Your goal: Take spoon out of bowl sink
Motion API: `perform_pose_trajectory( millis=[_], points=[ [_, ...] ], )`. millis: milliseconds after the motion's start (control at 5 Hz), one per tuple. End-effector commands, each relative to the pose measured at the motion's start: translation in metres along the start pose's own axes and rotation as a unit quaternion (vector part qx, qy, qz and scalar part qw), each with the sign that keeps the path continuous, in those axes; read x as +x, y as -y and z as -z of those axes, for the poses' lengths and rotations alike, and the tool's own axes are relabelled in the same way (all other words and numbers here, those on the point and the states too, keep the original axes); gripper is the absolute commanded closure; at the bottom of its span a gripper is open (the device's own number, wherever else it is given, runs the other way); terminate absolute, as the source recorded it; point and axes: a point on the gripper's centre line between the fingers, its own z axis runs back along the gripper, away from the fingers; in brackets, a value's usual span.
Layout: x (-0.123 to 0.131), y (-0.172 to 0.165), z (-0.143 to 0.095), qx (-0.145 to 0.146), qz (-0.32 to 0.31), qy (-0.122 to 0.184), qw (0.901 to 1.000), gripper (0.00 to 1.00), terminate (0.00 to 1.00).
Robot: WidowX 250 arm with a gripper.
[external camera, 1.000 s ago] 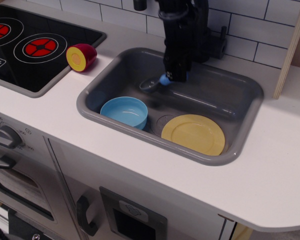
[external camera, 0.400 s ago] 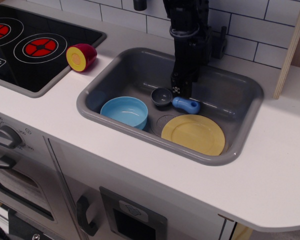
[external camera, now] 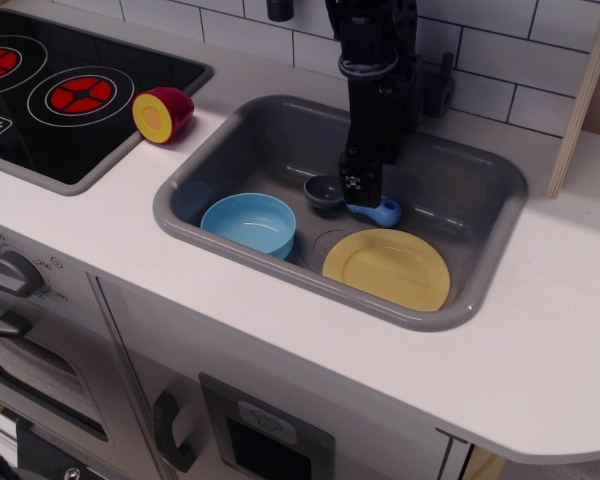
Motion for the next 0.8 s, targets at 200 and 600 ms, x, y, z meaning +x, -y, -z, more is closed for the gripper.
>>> perform_pose_trajectory(
  millis=[200,600],
  points=[
    [0.004,-0.007,-0.065,0.065,-0.155,0.068,0.9835,0.0,0.0],
    [-0.004,-0.004,-0.08,0.105,-0.247,0.097,0.9584,0.0,0.0]
  ],
)
